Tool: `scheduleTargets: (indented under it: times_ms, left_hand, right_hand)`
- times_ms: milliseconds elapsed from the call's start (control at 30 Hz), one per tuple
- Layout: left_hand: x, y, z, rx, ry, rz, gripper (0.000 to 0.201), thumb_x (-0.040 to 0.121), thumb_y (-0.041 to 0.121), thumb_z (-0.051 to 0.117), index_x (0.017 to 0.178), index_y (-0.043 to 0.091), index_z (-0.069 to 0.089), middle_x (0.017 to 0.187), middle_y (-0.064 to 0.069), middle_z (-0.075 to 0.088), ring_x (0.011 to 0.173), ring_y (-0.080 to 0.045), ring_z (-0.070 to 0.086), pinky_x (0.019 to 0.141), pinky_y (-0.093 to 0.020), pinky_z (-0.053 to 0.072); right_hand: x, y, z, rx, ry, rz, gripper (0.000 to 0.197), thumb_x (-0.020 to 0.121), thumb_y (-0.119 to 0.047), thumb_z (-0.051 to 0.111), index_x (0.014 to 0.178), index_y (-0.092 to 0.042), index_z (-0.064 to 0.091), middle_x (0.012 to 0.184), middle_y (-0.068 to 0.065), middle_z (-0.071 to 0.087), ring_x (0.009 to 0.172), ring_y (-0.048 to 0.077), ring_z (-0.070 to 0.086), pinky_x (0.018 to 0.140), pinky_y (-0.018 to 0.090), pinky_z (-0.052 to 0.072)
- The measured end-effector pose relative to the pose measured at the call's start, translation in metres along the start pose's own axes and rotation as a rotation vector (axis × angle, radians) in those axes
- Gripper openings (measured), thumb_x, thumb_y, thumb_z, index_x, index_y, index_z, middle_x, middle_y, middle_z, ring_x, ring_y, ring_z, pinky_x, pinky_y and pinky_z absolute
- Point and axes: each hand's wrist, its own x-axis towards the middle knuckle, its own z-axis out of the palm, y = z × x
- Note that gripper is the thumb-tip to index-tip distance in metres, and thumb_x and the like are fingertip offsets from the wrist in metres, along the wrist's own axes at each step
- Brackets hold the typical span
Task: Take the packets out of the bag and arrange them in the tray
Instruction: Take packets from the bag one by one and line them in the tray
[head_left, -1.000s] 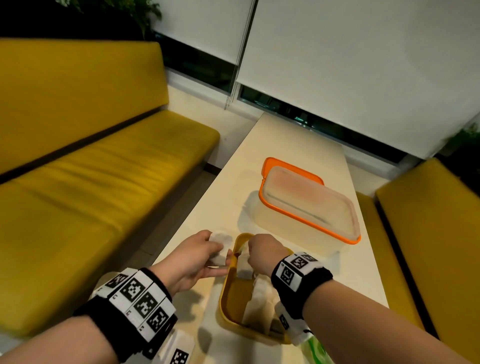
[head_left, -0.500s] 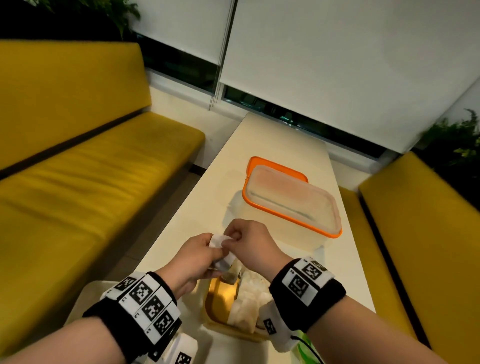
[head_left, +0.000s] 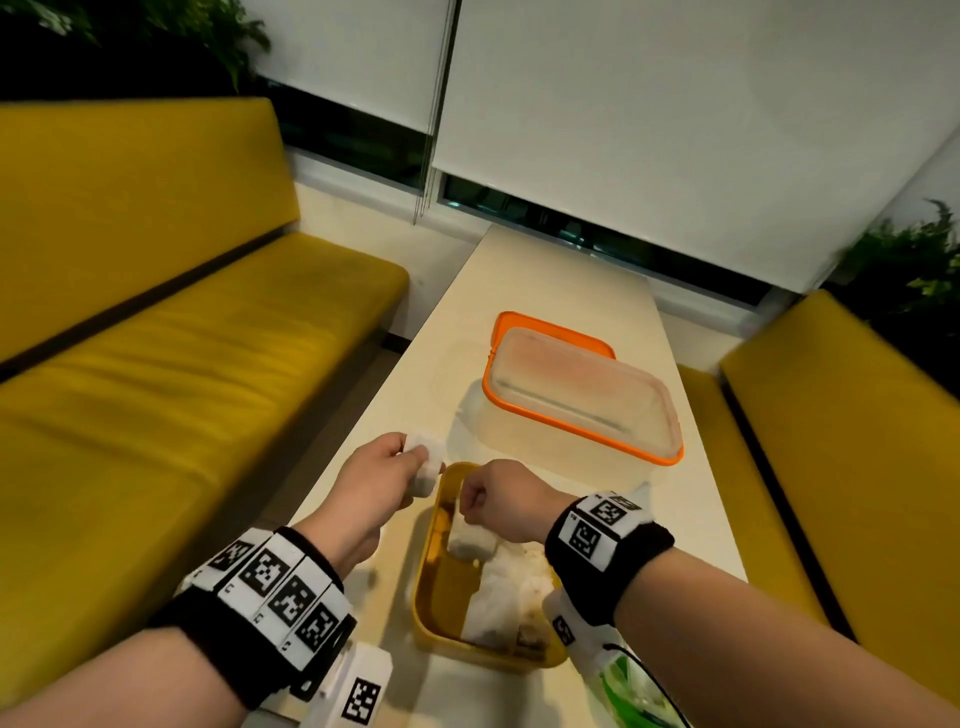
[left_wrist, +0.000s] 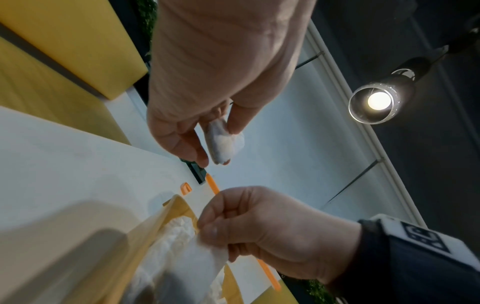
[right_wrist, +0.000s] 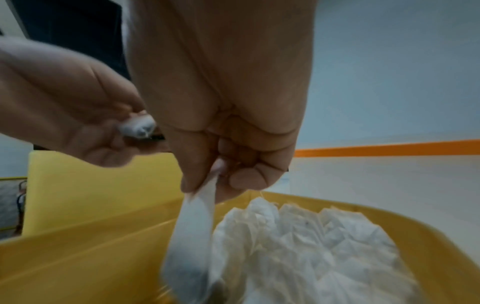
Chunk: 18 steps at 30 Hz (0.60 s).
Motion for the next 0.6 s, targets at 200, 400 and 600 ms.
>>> scheduleTargets:
  times_ms: [200, 400, 600]
  left_hand:
    - [-0.009, -0.005, -0.013, -0.042, -0.011, -0.027, 0.016, 0.090, 0.015, 0.061, 0.090, 0.001, 0.068, 0.087, -0.009, 0.065, 0.082, -0.019, 0.057, 0.069, -0.031, 0.049]
    - [-0.011, -0.017, -0.017, -0.024, -0.083, -0.054, 0.012, 0.086, -0.003, 0.059, 0.083, 0.004, 0.069, 0.082, -0.014, 0.064, 0.075, -0.023, 0.060, 0.061, -0.026, 0.055]
    - [-0.009, -0.019, 0.000, 0.042, -0.130, -0.024, 0.016, 0.081, -0.010, 0.056, 0.082, 0.003, 0.065, 0.075, -0.012, 0.061, 0.060, -0.016, 0.064, 0.064, -0.030, 0.058]
  right_hand:
    - [0.011, -0.006, 0.010, -0.094, -0.017, 0.021, 0.015, 0.088, -0.012, 0.055, 0.095, -0.013, 0.068, 0.101, 0.007, 0.067, 0.089, 0.025, 0.059, 0.073, 0.031, 0.046]
    - [-0.011, -0.024, -0.021, 0.234, 0.282, -0.082, 0.014, 0.093, -0.022, 0.052, 0.092, -0.017, 0.066, 0.090, 0.000, 0.063, 0.083, 0.017, 0.055, 0.070, 0.024, 0.038]
    - [-0.028, -0.039, -0.019, 0.177, 0.220, -0.124, 0.009, 0.086, -0.029, 0.066, 0.087, -0.020, 0.068, 0.082, -0.002, 0.063, 0.077, 0.014, 0.055, 0.066, 0.023, 0.040]
